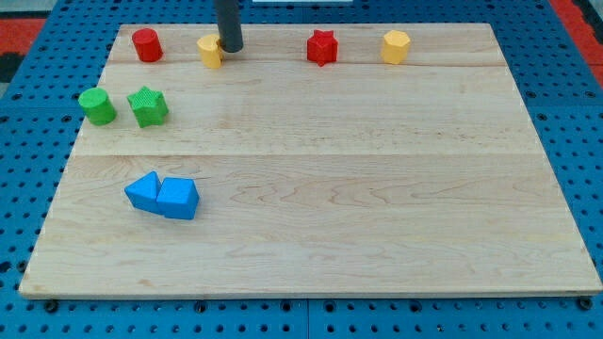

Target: Push the yellow heart into the green star

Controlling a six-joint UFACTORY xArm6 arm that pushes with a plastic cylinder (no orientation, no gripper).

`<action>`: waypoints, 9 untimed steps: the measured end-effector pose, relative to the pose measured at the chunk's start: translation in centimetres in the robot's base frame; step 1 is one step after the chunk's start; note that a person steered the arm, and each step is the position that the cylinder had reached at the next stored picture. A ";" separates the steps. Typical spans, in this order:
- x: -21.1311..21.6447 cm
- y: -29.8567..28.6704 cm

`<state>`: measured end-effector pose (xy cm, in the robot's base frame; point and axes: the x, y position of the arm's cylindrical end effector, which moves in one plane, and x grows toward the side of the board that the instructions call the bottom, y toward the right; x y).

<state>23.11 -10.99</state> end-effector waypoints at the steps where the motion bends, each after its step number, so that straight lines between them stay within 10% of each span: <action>1: -1.5 -2.6; 3: 9.3 -6.0; 9: 11.0 1.6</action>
